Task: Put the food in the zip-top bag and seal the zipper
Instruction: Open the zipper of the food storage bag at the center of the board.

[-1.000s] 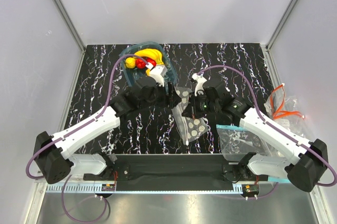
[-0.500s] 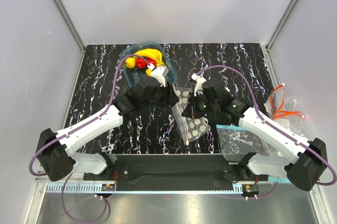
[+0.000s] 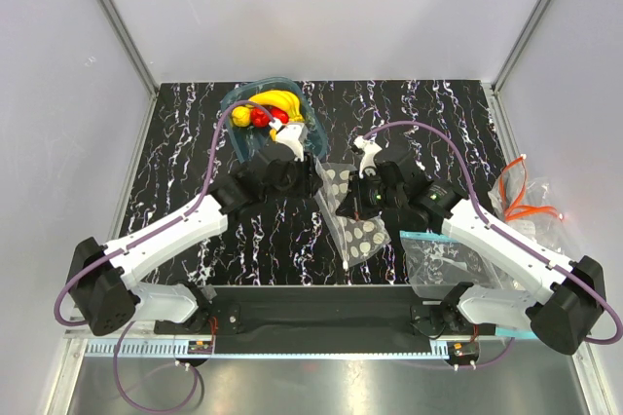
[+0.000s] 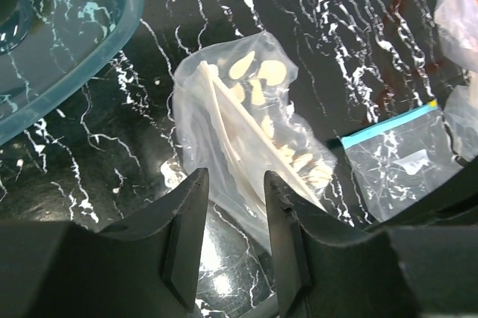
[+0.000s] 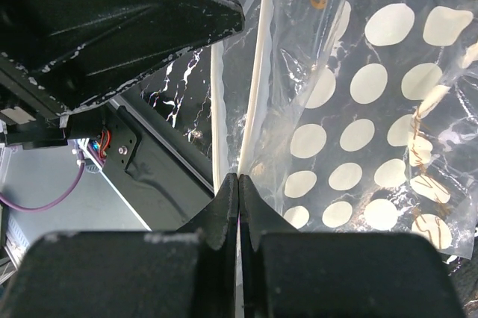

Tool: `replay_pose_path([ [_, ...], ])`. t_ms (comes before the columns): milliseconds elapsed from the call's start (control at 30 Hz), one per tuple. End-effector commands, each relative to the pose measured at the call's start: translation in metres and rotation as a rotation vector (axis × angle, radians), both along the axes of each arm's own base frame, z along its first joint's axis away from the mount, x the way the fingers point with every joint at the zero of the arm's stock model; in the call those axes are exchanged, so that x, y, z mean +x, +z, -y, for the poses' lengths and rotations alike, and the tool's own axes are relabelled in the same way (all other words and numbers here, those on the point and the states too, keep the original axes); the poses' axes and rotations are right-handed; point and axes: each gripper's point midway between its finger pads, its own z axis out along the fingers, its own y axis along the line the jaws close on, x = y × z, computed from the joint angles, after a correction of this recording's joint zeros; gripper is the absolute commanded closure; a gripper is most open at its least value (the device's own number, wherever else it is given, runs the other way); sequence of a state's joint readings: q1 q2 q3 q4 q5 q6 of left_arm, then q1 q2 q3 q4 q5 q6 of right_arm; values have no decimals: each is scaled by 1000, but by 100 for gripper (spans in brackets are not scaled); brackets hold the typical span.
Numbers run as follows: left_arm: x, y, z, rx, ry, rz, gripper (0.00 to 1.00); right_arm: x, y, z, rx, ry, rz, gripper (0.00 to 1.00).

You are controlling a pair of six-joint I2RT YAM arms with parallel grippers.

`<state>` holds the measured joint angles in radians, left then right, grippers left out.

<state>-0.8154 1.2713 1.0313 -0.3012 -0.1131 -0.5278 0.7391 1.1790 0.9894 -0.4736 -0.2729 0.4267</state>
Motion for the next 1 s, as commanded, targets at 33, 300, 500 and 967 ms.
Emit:
replay_pose_path([
  [33,10,2,-2,10,20,31,63,4,31,-9,62,9,66,100],
  [300,7,-8,1,11,-2,10,97,16,11,10,-80,-78,67,100],
  [500,-4,7,7,-55,-56,12,100,27,-4,17,-166,-114,69,94],
  [967,-17,62,7,-167,-105,59,100,31,-14,5,-215,-107,74,93],
])
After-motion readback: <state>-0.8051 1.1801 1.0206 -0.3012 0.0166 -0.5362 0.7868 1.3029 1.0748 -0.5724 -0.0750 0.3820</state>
